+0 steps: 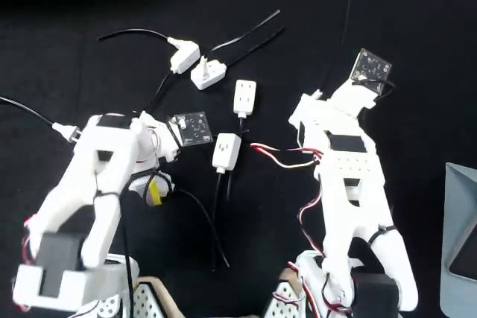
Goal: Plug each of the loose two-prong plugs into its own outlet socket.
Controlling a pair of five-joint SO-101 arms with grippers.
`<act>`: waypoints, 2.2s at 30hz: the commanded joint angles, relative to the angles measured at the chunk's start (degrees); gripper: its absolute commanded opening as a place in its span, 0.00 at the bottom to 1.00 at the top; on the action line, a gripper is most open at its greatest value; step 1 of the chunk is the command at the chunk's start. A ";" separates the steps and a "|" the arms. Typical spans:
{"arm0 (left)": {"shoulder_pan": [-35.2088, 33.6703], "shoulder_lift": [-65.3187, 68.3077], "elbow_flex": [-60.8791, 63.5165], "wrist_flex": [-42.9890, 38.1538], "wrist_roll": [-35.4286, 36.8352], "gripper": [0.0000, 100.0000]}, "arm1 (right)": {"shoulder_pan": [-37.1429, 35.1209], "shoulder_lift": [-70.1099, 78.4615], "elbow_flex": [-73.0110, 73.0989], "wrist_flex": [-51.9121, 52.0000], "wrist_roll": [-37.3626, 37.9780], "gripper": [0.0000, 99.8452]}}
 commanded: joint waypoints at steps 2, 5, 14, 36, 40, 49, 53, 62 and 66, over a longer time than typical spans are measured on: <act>0.40 6.77 -7.25 -1.14 5.10 0.33 | -0.88 -2.07 -0.75 -1.32 0.00 0.01; 0.48 7.38 -7.43 -3.08 6.42 0.25 | -0.88 -2.07 -0.75 -1.32 0.00 0.01; -0.13 7.21 -5.67 -3.08 10.81 0.04 | -0.88 -2.07 -0.75 -1.32 0.00 0.01; -6.55 -13.10 17.63 -11.34 39.65 0.03 | -0.88 -2.07 -0.48 -1.32 0.00 0.01; -6.20 -13.27 18.24 -10.81 41.32 0.03 | -0.97 -2.07 -0.48 -1.32 0.00 0.01; -6.11 -14.33 14.64 -1.58 39.74 0.27 | -2.11 -2.59 -0.57 -0.88 1.41 0.01; -6.46 -20.04 11.91 2.90 39.47 0.27 | -3.25 -2.68 -0.75 -0.79 6.51 0.01; -11.91 -40.09 10.95 8.62 39.82 0.27 | -10.37 -2.68 -8.66 13.27 14.42 0.01; -16.13 -45.54 11.38 8.62 45.54 0.27 | -15.12 -2.68 -14.99 22.51 16.26 0.01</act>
